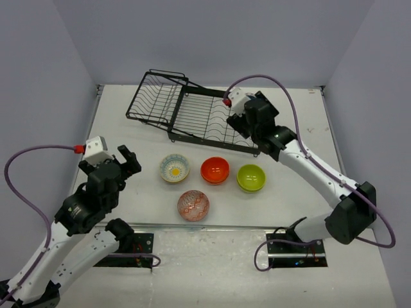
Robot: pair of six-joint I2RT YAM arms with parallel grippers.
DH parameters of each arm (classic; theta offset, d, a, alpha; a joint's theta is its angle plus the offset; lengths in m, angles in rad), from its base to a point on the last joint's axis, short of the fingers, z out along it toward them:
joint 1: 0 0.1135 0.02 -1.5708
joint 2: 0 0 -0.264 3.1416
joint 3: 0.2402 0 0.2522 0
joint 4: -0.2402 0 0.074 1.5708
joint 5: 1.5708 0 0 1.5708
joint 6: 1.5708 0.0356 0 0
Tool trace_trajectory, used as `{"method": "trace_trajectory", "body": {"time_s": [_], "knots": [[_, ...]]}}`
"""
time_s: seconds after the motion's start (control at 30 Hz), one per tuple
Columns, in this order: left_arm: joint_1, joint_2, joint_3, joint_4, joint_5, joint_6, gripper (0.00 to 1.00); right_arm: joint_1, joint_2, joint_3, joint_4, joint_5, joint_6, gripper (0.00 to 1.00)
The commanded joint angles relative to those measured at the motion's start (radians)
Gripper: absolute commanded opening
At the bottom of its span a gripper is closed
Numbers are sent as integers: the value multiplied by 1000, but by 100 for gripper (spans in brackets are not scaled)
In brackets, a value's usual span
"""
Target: Unload the bowls from the dish rack
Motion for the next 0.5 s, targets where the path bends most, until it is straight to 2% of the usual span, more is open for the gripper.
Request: {"method": "trace_trajectory", "body": {"time_s": [0.0, 0.2, 0.3, 0.47], "knots": [[68, 74, 30, -17, -21, -11, 100, -121, -15, 1, 211, -140, -259, 99], [97, 53, 8, 50, 49, 47, 100, -293, 138, 85, 264, -264, -356, 99], [97, 43, 5, 61, 66, 61, 100, -324, 219, 128, 264, -303, -404, 99], [97, 42, -4, 83, 103, 87, 100, -328, 312, 138, 376, -335, -479, 99]]}}
